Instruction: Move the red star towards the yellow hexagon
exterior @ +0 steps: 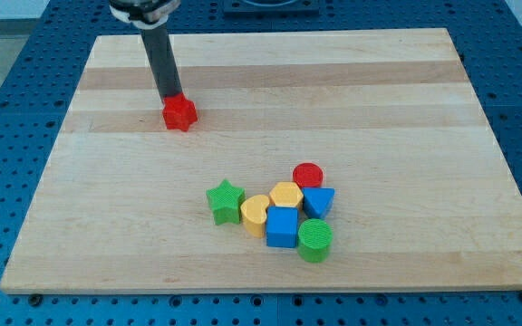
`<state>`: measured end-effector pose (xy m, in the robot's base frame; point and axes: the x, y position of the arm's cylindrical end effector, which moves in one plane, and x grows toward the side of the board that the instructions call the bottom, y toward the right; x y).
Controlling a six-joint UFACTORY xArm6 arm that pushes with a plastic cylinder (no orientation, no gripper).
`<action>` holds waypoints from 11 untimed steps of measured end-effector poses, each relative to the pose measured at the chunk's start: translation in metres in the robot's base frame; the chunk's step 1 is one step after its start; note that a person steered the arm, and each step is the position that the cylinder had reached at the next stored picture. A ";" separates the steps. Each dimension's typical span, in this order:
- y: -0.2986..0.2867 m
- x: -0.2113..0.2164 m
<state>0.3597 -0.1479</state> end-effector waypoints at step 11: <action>0.082 0.098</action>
<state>0.4575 -0.0660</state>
